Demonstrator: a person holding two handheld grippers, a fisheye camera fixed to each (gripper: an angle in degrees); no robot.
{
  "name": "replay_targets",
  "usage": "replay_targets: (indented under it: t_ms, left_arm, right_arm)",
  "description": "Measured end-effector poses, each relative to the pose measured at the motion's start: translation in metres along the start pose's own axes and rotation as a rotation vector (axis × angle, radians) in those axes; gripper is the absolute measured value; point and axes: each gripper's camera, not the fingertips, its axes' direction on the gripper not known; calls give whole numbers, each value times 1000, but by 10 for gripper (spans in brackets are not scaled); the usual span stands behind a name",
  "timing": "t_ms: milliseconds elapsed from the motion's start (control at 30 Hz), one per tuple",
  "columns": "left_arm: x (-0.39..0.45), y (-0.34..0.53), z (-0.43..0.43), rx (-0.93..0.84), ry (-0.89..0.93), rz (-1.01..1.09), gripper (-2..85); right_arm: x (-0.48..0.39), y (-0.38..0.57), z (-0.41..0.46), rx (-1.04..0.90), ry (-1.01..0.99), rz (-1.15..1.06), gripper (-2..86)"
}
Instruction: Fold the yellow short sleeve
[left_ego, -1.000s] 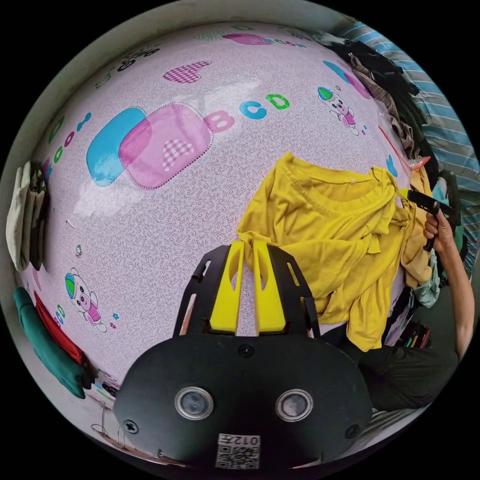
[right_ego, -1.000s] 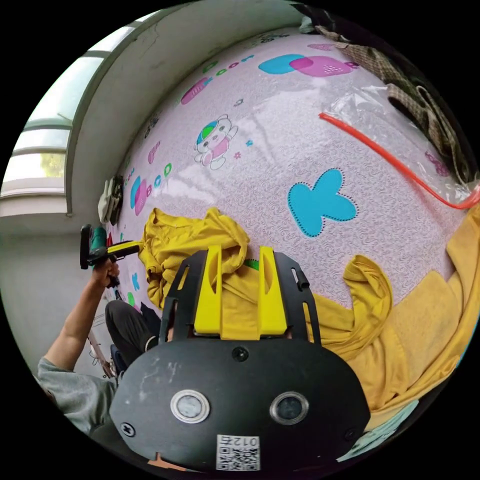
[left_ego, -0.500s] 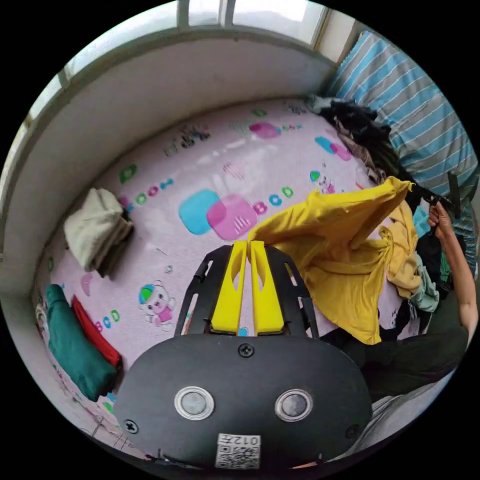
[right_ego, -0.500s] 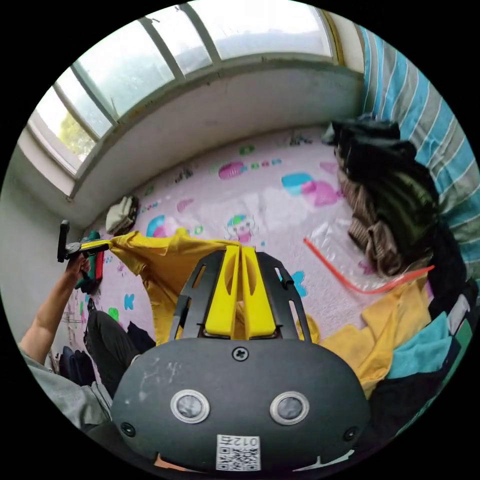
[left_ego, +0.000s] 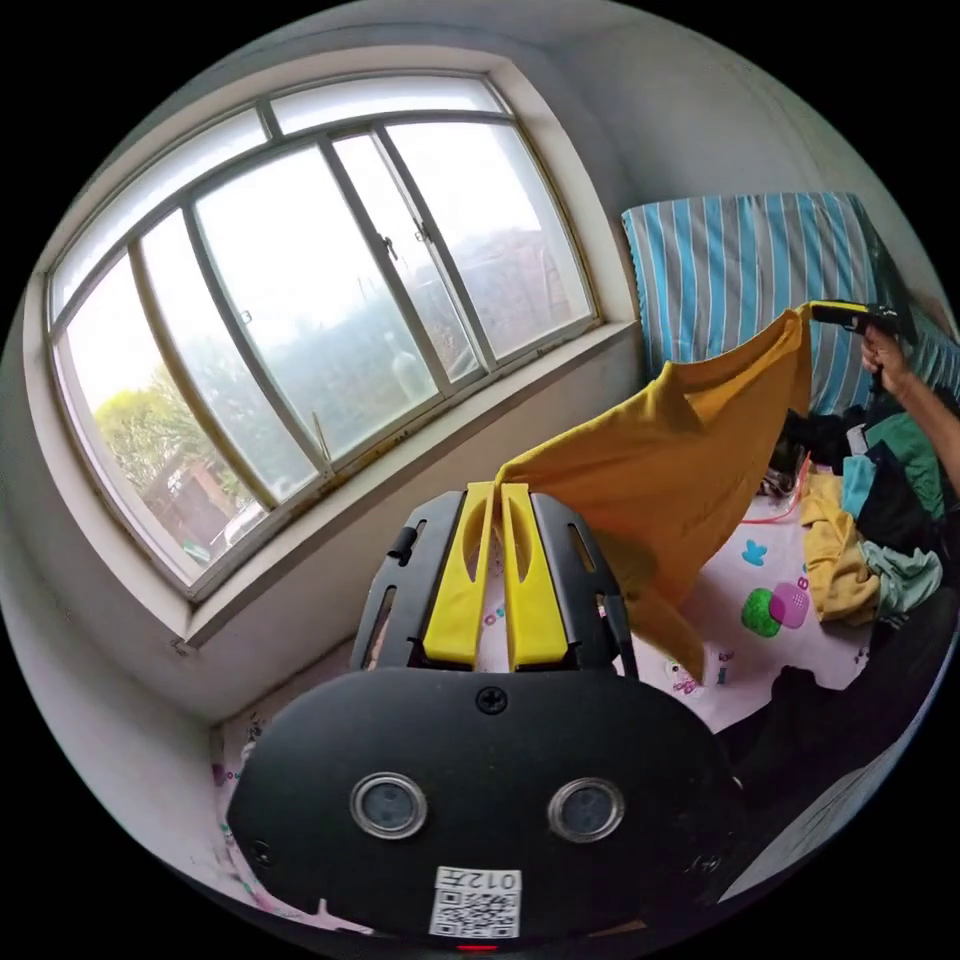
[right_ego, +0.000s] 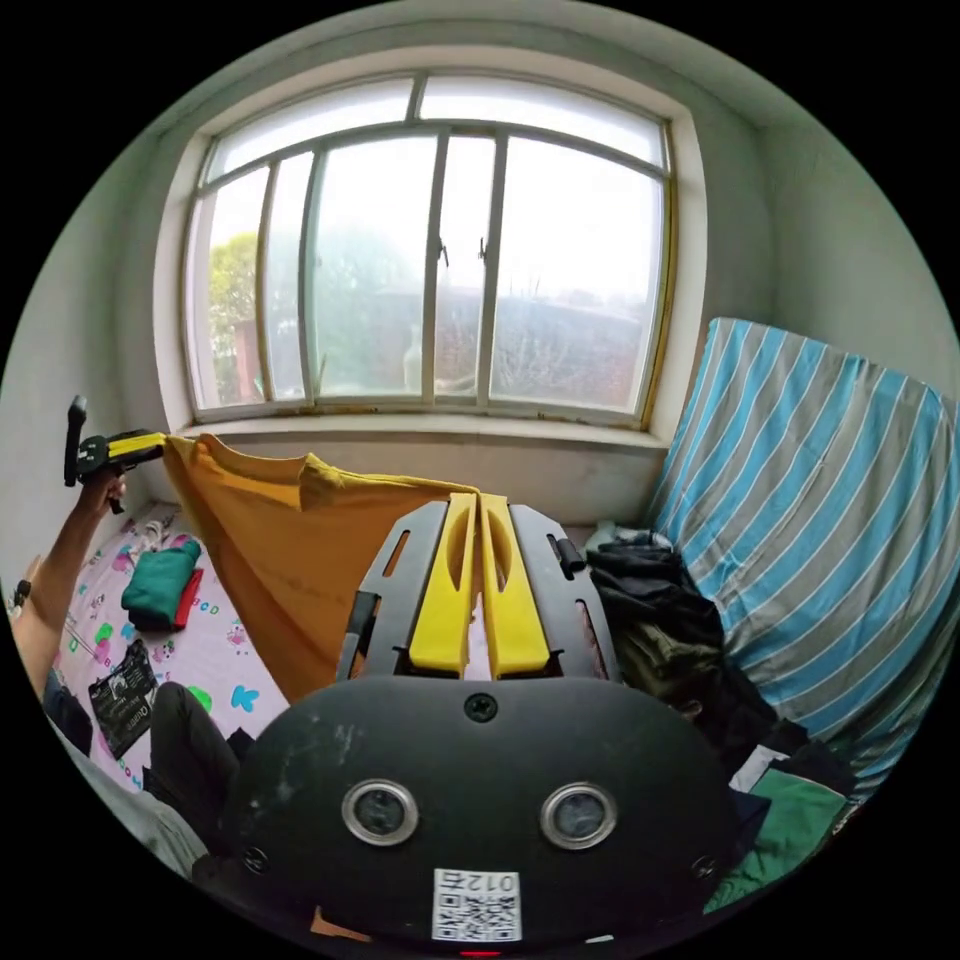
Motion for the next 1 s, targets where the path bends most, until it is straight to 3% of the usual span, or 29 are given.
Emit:
replay_targets:
  t_ms: [433, 1000]
  left_arm:
    - [51, 53, -198, -33, -74, 22, -1]
    - [98, 86, -317, -46, -59, 10, -1]
  right_arm:
    - [-139, 54, -116, 16, -7, -49, -10]
    - [-244, 97, -187, 30, -9, -73, -10]
